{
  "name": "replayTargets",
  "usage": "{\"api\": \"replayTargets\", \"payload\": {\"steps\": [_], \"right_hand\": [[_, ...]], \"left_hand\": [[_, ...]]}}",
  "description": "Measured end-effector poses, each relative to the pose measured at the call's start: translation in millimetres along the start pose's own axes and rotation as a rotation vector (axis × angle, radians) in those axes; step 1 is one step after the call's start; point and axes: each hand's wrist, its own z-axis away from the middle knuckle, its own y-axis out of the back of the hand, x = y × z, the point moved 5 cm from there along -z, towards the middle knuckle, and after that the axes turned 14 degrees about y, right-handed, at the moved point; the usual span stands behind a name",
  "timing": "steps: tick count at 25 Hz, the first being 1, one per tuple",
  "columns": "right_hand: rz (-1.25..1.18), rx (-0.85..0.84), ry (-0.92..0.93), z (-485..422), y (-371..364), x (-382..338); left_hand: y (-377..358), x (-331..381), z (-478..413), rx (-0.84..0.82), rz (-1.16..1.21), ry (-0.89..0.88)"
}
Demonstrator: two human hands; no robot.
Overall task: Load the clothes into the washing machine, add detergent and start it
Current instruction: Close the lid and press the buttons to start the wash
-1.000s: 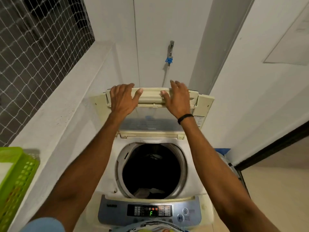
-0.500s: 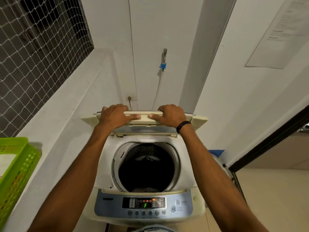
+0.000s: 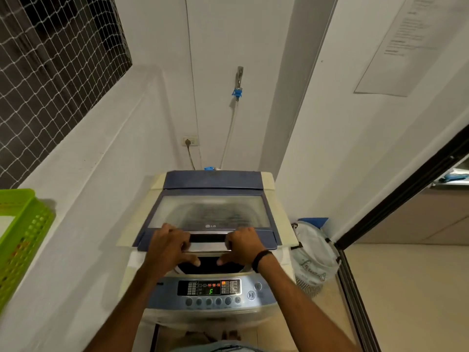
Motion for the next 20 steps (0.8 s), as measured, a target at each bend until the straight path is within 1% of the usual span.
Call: {"api": "replayTargets", "payload": {"steps": [3,5,7,9,11,14,17,20], "right_hand": [[0.044,-0.065,-0.057,8.0,-37.0,-6.5],[0.034,-0.067,-0.083,10.8,-51.6,-10.6],[-0.005,-0.051,-0.123,12.5,-61.8,-10.7],[-0.039,-0.05,-0.147,13.1,-73.3,-11.1],[-0.06,-0.051,-0.175,14.7,-87.9,-12.4],[-0.041,0.012,-0.231,14.8,-97.5,-12.5],[-0.073,0.025,-0.26,11.9,-97.8,-14.6],[-0.122,0.109,-0.294,16.0,-99.3,-23.2]], "left_hand": [[-31.4,4.2,17.3,-0.062,-0.06,0.062],[-43.5,4.9,21.8,-0.099,-0.067,0.094],[-54.0,3.8,23.0,-0.101,-0.067,0.097],[-67.8,-1.7,25.3,-0.093,-0.028,0.091],[-80.1,-6.5,29.1,-0.126,0.041,0.092],[-89.9,-10.9,28.8,-0.148,0.083,0.104],[-93.4,-14.9,26.4,-0.174,0.112,0.131],[-103.5,-18.9,28.2,-0.139,0.144,0.141]]}}
